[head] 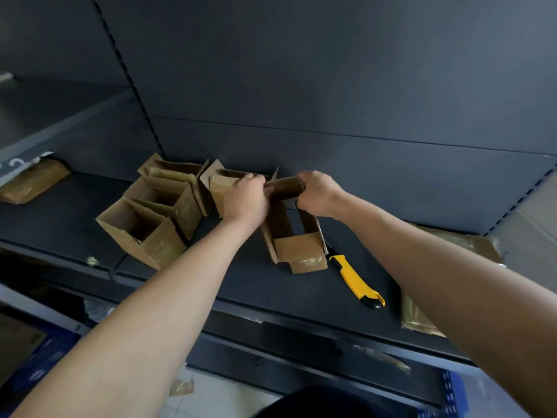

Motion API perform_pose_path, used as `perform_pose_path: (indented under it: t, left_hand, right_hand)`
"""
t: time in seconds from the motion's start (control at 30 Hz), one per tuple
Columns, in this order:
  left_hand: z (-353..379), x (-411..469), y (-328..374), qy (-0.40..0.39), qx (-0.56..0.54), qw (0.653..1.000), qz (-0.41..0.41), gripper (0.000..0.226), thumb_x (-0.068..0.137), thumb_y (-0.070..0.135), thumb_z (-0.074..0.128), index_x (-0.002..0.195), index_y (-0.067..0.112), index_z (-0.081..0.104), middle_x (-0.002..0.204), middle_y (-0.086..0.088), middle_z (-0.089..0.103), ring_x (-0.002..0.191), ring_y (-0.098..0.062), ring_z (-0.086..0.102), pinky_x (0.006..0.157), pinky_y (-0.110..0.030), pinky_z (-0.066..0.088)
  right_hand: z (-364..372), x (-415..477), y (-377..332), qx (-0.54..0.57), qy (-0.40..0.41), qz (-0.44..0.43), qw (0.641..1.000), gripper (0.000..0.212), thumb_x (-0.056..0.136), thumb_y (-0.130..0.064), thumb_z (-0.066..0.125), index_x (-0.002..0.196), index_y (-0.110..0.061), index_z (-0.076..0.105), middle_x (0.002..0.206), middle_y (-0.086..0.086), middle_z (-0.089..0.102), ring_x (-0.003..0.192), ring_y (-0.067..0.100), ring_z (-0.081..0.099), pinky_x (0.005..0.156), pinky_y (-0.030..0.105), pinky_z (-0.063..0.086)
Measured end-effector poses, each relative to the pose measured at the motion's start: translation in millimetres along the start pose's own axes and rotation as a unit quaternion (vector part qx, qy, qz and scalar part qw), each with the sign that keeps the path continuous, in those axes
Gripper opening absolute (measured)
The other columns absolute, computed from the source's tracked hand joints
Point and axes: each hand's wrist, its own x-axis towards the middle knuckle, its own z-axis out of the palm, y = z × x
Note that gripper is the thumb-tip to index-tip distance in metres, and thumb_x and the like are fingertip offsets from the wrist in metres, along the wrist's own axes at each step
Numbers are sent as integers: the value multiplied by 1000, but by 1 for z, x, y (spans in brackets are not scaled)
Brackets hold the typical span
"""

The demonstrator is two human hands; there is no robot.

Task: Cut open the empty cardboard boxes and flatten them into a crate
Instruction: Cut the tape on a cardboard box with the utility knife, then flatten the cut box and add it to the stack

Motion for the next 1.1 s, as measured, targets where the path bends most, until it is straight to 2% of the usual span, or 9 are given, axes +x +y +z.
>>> perform_pose_path:
  t: [0.17, 0.33, 0.5, 0.57, 0.67, 0.8, 0.9, 1.0, 1.1]
  left_hand:
    - [-3, 3, -13, -11, -165, 979, -115, 18, 96, 25, 50, 89, 13, 61, 88, -1, 59, 88, -24, 58, 69, -31, 39]
    - [-13, 0, -22, -41, -346, 929, -125, 10, 95, 24, 54, 94, 18, 61, 87, 3, 61, 90, -20, 58, 77, -33, 46]
    - [-15, -6, -26, -26, -457, 871, -181, 9, 93, 21, 57, 99, 16, 60, 94, -3, 63, 87, -20, 58, 68, -31, 47]
    - [-16, -4, -25, 4, -476, 848, -232, 12, 90, 14, 59, 86, 16, 48, 93, -7, 58, 85, -21, 55, 63, -27, 43]
    - [-14, -9, -23, -3, -417, 872, -256, 16, 89, 20, 59, 89, 17, 43, 99, -6, 51, 91, -24, 54, 68, -31, 44]
    - [-7, -26, -20, -203, -491, 828, -180, 38, 97, 41, 45, 125, 16, 49, 127, -9, 53, 115, -25, 52, 101, -46, 42]
    - [-4, -34, -14, -308, -511, 786, -162, 45, 97, 49, 38, 131, 20, 45, 125, -6, 58, 111, -20, 57, 98, -42, 46]
    - [1, -34, -13, -331, -540, 759, -149, 45, 96, 52, 38, 123, 20, 55, 123, -8, 63, 111, -22, 60, 98, -45, 48]
    - [4, -32, -15, -336, -573, 732, -148, 82, 70, 81, 40, 130, 27, 52, 125, -3, 63, 115, -20, 59, 98, -46, 47]
  right_hand:
    - [-6, -8, 9, 188, -29, -8, 982, 49, 87, -47, 61, 129, -24, 53, 119, -1, 58, 111, 19, 55, 90, 31, 44]
    - [-15, -1, 38, 250, 12, 172, 953, 92, 72, -76, 55, 143, -21, 37, 140, 4, 47, 124, 27, 49, 106, 41, 37]
    - [-22, -10, 50, 362, -70, 219, 903, 94, 38, -70, 78, 112, -13, 64, 98, 7, 74, 87, 26, 72, 76, 38, 57]
    - [-23, -10, 53, 402, -66, 205, 890, 85, 39, -62, 84, 106, -13, 67, 92, 7, 75, 80, 26, 73, 65, 36, 58]
    - [-22, -9, 52, 446, -28, 188, 875, 62, 54, -52, 85, 99, -13, 68, 86, 7, 76, 73, 24, 73, 55, 35, 57]
    - [-22, -10, 58, 520, 22, 161, 838, 43, 73, -48, 75, 101, -16, 67, 86, 4, 76, 73, 22, 73, 56, 34, 57]
    - [-21, -15, 63, 525, 29, 158, 836, 43, 75, -48, 72, 104, -17, 67, 89, 4, 75, 76, 22, 73, 59, 32, 57]
    - [-21, -21, 67, 524, 74, 184, 829, 49, 73, -46, 76, 107, -13, 65, 96, 6, 74, 82, 24, 72, 64, 33, 57]
    - [-21, -27, 76, 486, 172, 209, 831, 45, 72, -38, 80, 96, -6, 61, 96, 7, 69, 82, 23, 68, 66, 33, 55]
